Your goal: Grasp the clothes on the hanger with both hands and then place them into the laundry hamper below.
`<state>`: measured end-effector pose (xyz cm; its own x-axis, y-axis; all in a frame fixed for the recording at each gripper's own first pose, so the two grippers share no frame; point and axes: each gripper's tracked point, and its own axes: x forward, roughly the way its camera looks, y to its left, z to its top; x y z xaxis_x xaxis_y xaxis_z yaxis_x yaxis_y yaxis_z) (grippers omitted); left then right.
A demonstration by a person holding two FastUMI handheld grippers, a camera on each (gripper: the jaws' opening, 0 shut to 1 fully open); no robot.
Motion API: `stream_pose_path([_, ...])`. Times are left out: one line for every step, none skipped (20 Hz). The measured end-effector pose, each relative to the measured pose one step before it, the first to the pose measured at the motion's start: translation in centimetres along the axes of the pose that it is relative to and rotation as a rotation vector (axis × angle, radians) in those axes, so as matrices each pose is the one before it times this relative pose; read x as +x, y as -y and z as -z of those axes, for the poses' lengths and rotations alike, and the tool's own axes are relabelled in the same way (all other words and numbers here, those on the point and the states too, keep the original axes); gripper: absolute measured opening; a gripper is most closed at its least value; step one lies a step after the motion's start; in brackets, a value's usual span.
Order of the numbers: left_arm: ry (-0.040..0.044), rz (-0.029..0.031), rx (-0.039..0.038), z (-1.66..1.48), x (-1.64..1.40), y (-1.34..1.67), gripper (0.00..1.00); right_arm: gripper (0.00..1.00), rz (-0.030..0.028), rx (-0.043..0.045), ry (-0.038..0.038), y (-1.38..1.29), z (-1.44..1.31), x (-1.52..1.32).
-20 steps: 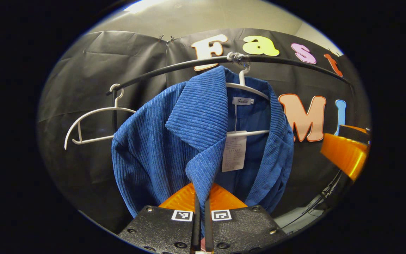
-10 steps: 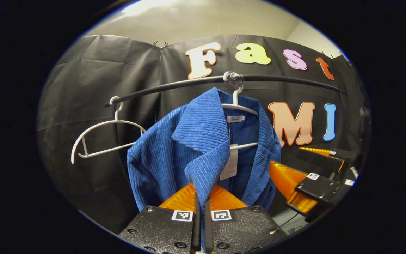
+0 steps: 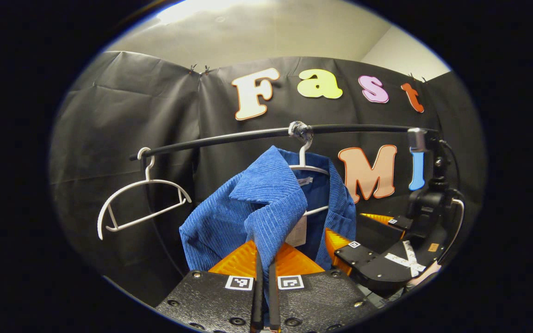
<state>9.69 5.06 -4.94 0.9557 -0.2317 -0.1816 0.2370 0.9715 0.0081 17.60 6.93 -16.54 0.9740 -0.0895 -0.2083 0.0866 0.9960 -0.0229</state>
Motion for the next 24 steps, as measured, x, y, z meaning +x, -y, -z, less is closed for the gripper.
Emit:
stream_pose_path([0.00385,0.0096,0.00458,-0.077,-0.014,0.056,0.02,0.97,0.01201,0.00136,-0.00013,0.0,0.206,0.337])
stream_pose_path([0.00419,0.00752,0.00515,-0.08,-0.079,0.06,0.02,0.95,0.00669,0.00322,0.00279,-0.002,0.052,0.412])
stream_pose_path([0.00255,0.00425,0.00366,-0.115,0.029,-0.015,0.02,0.99,0.00676,0.00385,0.0029,-0.09,0.036,0.497])
stream_pose_path([-0.00217,0.00295,-0.00021,0.016,-0.028,0.01,0.07,0.95,0.00427,0.00412,-0.00086,-0.069,0.152,0.393])
stream_pose_path([-0.00625,0.00114,-0.0022,0.0,-0.028,-0.054,0.07,0.96,0.00666,0.0044,-0.00474,0.012,0.176,0.4])
stream_pose_path([-0.00572,-0.00231,-0.00282,0.014,-0.022,-0.063,0.05,0.99,0.00035,0.00735,-0.00515,-0.124,0.203,0.362])
stream_pose_path([-0.00362,-0.006,-0.00292,-0.1,-0.035,-0.093,0.05,0.99,0.00055,0.00742,-0.00483,-0.047,0.123,0.358])
stream_pose_path([-0.00221,-0.0088,-0.0033,-0.105,-0.094,-0.123,0.05,0.96,-0.00047,0.00664,-0.00487,0.055,0.141,0.371])
stream_pose_path([-0.00293,-0.01267,-0.00146,-0.106,-0.036,-0.143,0.07,0.99,-0.00358,0.00446,-0.00453,0.073,0.096,0.35])
stream_pose_path([-0.00426,-0.01429,-0.0006,0.056,-0.054,-0.216,0.07,0.99,-0.00733,0.00546,-0.00748,0.009,0.217,0.261])
stream_pose_path([-0.00288,-0.01505,-0.00118,-0.083,-0.005,-0.169,0.02,0.96,-0.00725,0.00336,-0.00813,0.025,0.135,0.288])
stream_pose_path([0.00057,-0.01818,-0.00271,-0.072,-0.054,-0.27,0.05,0.89,-0.00275,0.00183,-0.00911,0.16,0.197,0.206])
stream_pose_path([-0.00207,-0.02082,-0.00284,-0.049,-0.011,-0.31,0.02,0.81,-0.01659,0.00447,-0.0125,-0.154,0.195,0.262])
stream_pose_path([-0.0033,-0.02244,-0.00133,0.092,-0.092,-0.396,0.02,0.74,-0.0107,0.00469,-0.00571,-0.001,0.044,0.082])
stream_pose_path([0.0012,-0.02391,-0.00101,-0.043,-0.047,-0.431,0.02,0.63,0.00055,-0.00106,0.00454,0.294,-0.196,-0.011])
stream_pose_path([0.00153,-0.02459,-0.00008,0.032,-0.169,-0.527,0.02,0.52,-0.00195,-0.00444,0.00551,0.214,-0.149,-0.131])
stream_pose_path([-0.0045,-0.02464,-0.00097,0.103,0.061,-0.516,0.02,0.41,0.0011,-0.0066,0.00028,0.129,-0.034,0.031])
stream_pose_path([-0.00506,-0.0223,-0.0028,0.126,0.004,-0.506,0.08,0.35,0.00205,-0.00621,0.00018,0.313,0.017,-0.009])
stream_pose_path([-0.00108,-0.022,-0.00454,-0.046,0.053,-0.425,0.02,0.14,0.00677,-0.0073,0.0022,0.443,-0.165,0.12])
stream_pose_path([-0.00011,-0.02234,-0.00146,-0.026,-0.055,-0.621,0.02,0.15,0.00342,-0.00676,-0.00067,0.362,-0.09,-0.075])
stream_pose_path([-0.00175,-0.02176,0.0018,-0.007,0.062,-0.573,0.02,0.14,0.00557,-0.00374,-0.00292,0.438,-0.115,-0.052])
stream_pose_path([-0.00092,-0.02052,0.00163,0.021,-0.008,-0.688,0.02,0.14,0.00486,-0.00061,-0.00074,0.519,-0.197,-0.014])
stream_pose_path([0.00071,-0.01845,-0.00037,-0.052,0.035,-0.528,0.02,0.14,0.00791,-0.00002,0.00215,0.619,-0.31,-0.018])
stream_pose_path([-0.00011,-0.0167,-0.00137,-0.044,0.143,-0.541,0.02,0.14,0.0108,-0.00213,0.00669,0.633,-0.275,0.001])
